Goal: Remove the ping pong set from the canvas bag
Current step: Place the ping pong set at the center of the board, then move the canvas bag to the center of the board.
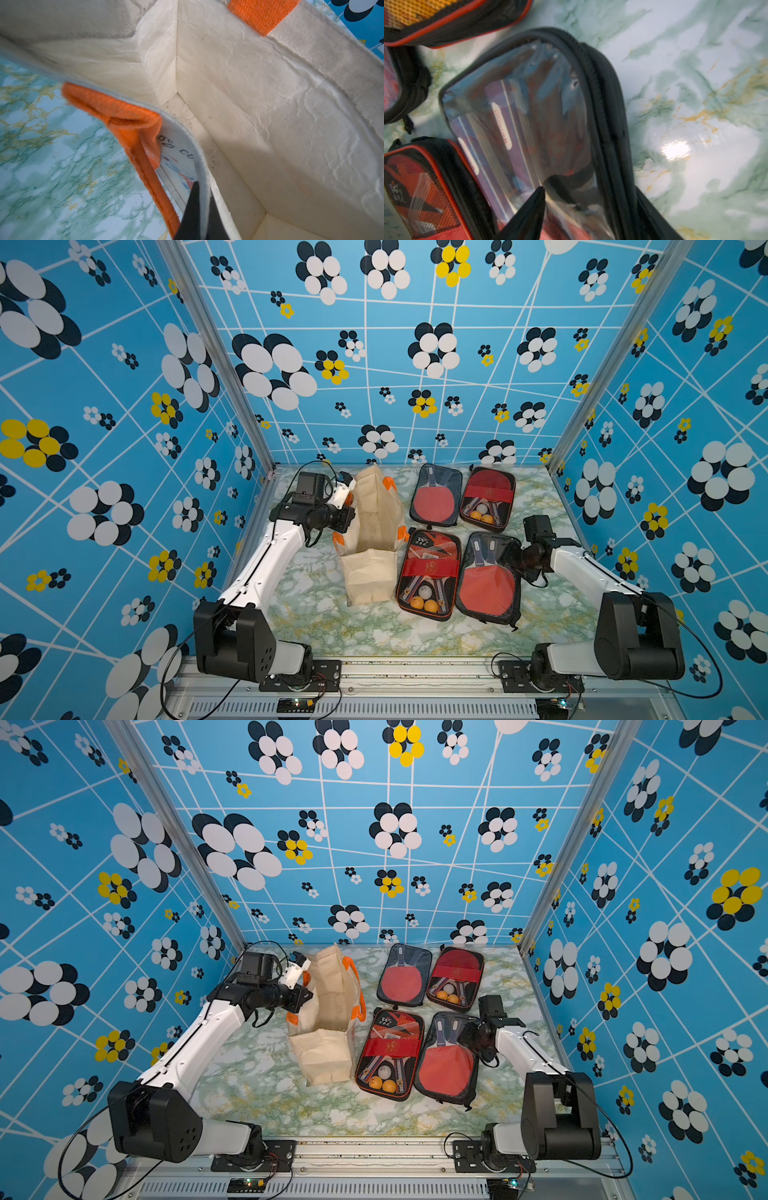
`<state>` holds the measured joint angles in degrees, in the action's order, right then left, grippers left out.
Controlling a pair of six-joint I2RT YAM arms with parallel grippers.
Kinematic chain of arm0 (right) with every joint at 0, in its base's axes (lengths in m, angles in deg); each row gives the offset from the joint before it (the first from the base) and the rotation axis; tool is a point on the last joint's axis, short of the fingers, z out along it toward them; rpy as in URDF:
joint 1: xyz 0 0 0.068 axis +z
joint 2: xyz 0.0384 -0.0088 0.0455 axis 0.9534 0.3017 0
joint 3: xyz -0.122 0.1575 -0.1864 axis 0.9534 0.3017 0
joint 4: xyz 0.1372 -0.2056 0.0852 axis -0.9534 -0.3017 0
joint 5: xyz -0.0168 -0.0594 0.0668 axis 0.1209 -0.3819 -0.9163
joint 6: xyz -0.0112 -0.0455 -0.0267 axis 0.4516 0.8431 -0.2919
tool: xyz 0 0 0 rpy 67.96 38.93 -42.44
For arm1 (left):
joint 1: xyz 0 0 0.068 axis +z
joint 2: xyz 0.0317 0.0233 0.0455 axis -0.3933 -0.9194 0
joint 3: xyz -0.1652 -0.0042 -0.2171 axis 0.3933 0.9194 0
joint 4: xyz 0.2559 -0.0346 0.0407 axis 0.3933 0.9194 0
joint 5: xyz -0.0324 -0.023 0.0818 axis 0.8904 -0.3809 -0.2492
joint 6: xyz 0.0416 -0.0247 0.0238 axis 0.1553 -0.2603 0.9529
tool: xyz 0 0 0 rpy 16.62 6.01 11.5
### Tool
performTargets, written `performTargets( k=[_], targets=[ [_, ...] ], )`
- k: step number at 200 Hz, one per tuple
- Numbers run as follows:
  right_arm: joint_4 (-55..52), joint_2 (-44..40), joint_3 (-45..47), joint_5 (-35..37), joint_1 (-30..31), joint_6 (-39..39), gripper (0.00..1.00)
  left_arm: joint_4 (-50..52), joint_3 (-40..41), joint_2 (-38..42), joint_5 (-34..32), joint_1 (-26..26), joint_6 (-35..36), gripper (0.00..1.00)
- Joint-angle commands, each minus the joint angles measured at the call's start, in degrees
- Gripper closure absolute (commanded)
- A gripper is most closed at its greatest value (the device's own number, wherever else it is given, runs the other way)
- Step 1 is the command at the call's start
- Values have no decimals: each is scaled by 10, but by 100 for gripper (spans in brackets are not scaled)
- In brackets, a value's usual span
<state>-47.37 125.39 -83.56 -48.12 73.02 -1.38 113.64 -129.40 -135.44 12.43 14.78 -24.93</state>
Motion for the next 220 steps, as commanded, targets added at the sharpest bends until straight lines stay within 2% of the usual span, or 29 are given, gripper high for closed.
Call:
performTargets(
  k=[1,45,103,189,220],
  targets=[
    [-16,17,-9,-7,-1,2,34,6,-7,0,-8,-3,9,100],
    [-18,22,-15,-3,-11,6,33,5,-7,4,-13,-3,12,100],
    [-40,-6,-24,22,-17,15,16,4,-17,-5,-25,-1,27,100],
    [-75,-73,-43,47,-15,21,14,-20,-72,-43,-35,10,71,100],
    [-78,-97,-42,49,-7,28,11,-28,-110,-85,-11,14,80,100]
  ],
)
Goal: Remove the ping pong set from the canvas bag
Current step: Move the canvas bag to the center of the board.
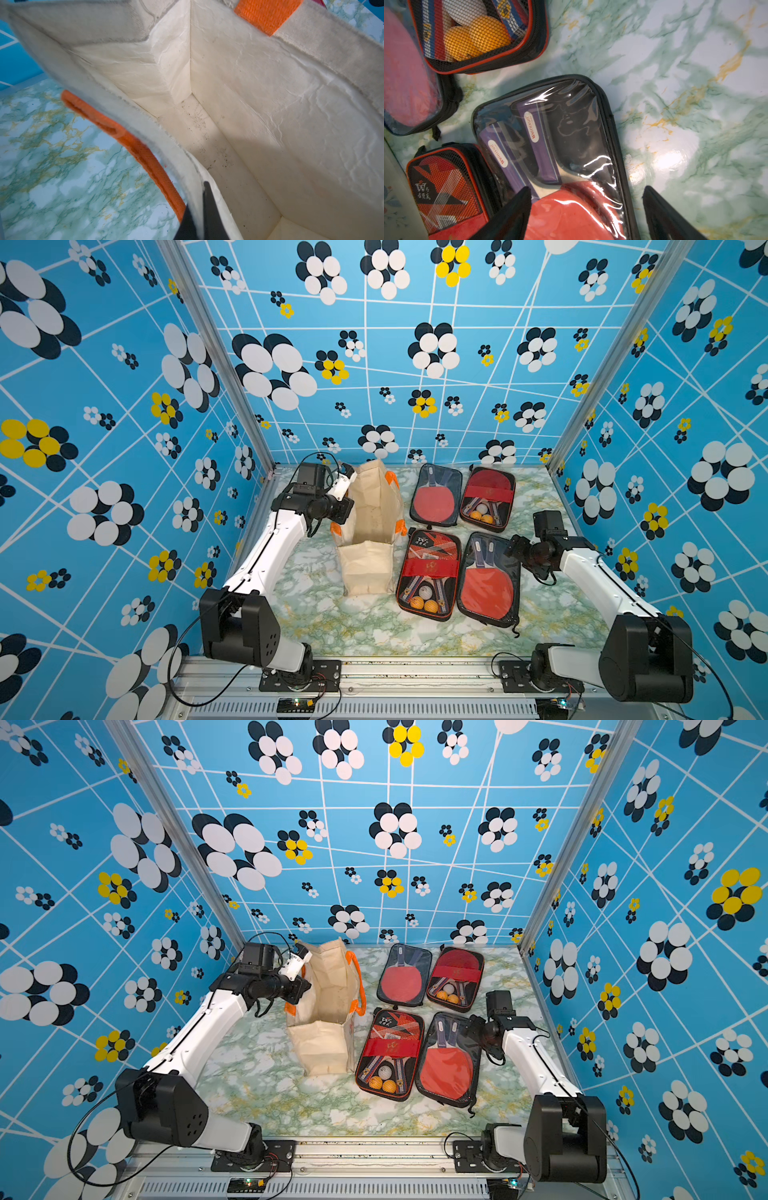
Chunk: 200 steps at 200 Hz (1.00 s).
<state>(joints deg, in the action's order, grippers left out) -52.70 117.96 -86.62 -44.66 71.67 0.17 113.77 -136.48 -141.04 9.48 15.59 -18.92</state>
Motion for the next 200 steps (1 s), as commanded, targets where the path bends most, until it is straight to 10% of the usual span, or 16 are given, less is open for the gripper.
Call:
performTargets(
  k=[1,150,200],
  targets=[
    [-24,-23,-12,14,7,13,11,-30,-40,-30,19,6,20,100],
    [-40,-57,-29,34,51,10,5,-4,-335,-265,64,-21,2,100],
    [-53,-55,-52,43,60,15,1,7,-343,-221,47,-19,-18,45]
  ],
)
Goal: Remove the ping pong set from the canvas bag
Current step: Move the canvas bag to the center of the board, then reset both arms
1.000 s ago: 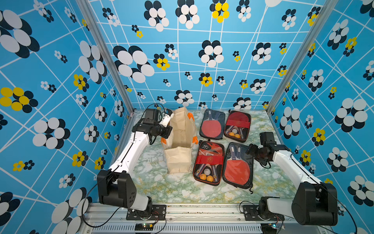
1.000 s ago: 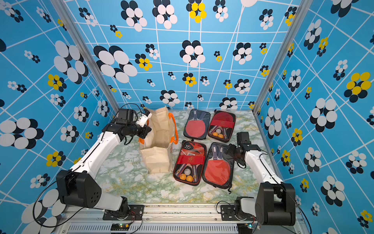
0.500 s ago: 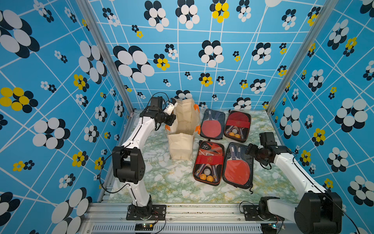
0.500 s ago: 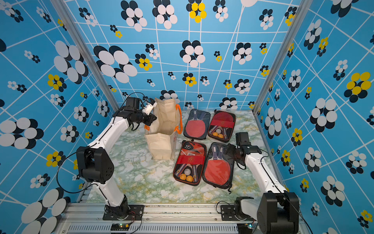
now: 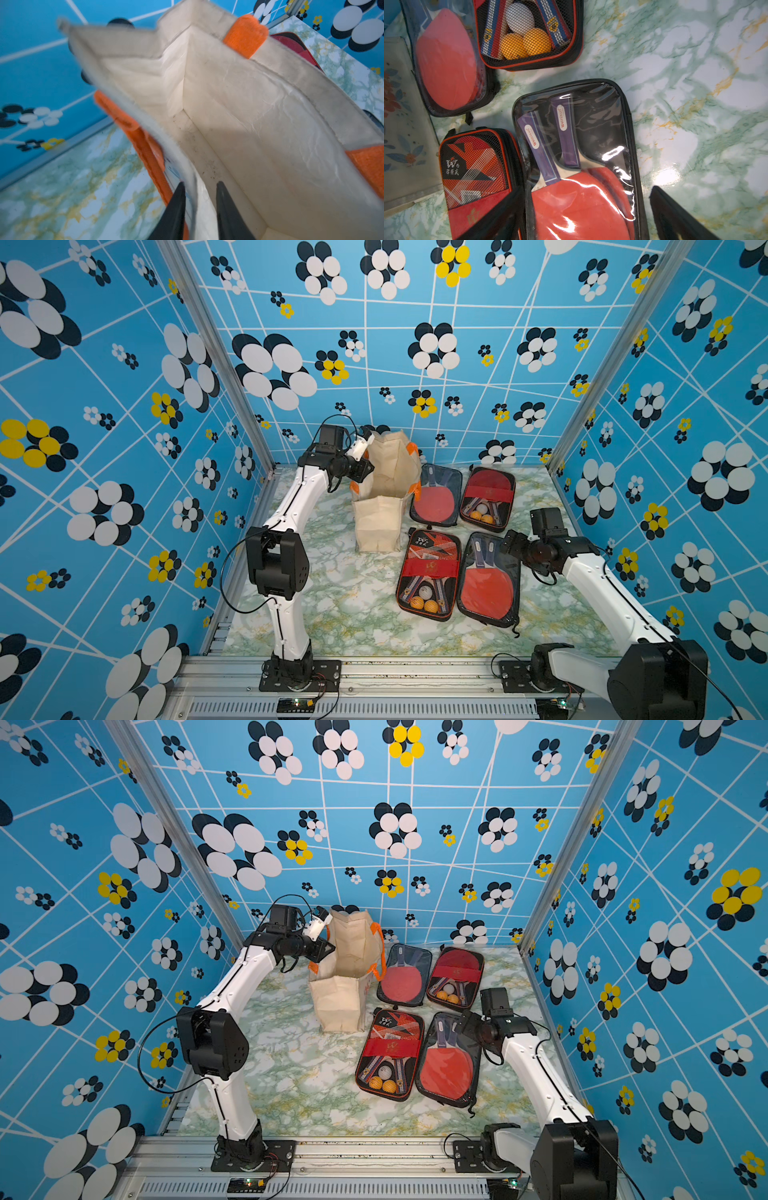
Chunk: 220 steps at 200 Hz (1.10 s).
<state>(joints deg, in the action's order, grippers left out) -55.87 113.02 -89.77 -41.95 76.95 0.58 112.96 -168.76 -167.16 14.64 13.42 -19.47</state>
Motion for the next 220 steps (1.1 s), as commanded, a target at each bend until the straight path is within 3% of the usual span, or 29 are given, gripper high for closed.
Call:
performTargets(
  k=[1,17,34,86,144,220],
  targets=[
    [-21,-6,-21,16,7,11,1,16,-20,41,-6,3,-13,44],
    [-21,-4,-27,18,9,12,1,19,-15,55,-14,7,-18,31],
    [-21,2,-38,19,12,17,1,16,-2,93,-24,15,-27,26],
    [-24,17,-85,32,16,52,1,-36,87,197,-23,95,-96,22],
    [-8,29,-124,69,51,85,1,-125,277,291,-16,199,-156,18],
    [31,76,-141,124,72,117,1,-273,510,323,0,211,-159,7]
  ],
)
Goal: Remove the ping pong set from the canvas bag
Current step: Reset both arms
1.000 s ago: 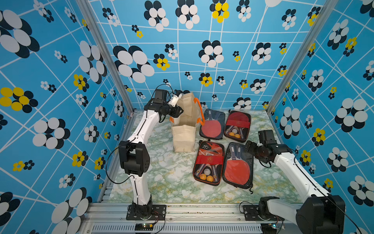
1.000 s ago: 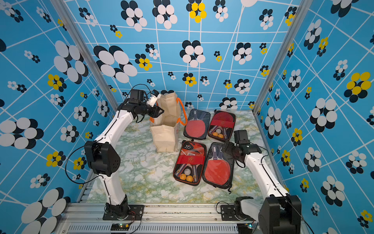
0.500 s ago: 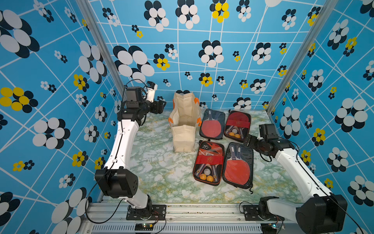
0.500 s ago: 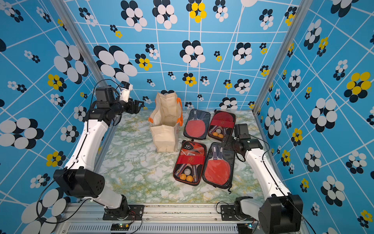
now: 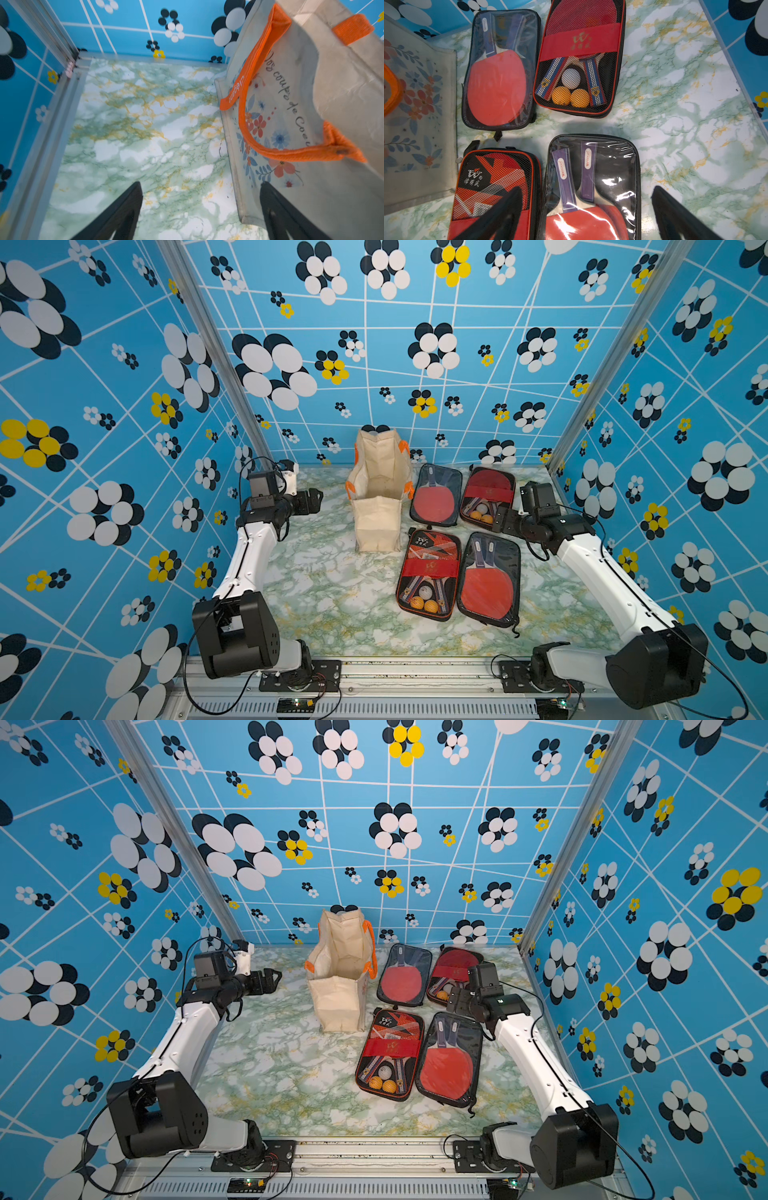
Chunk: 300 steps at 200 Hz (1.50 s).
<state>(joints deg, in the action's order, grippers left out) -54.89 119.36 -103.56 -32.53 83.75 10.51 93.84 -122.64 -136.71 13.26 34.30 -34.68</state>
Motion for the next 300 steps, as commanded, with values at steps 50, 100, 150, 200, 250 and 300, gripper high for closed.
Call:
performTargets(
  k=[50,100,150,200,250,300],
  targets=[
    [129,20,63,95,6,81,1,-257,192,5,32,-4,-30,1],
    [271,33,138,147,4,128,1,-372,257,-14,20,-32,-34,1],
    [408,68,215,177,4,196,1,-409,267,-45,6,-54,-9,0],
    [590,89,297,179,2,249,1,-494,307,-72,-5,-54,-13,1],
    [730,116,343,152,-4,265,1,-571,355,-61,-5,-54,-15,1],
    [829,114,396,109,-21,250,1,-643,400,-51,-50,-63,-16,1]
  ],
)
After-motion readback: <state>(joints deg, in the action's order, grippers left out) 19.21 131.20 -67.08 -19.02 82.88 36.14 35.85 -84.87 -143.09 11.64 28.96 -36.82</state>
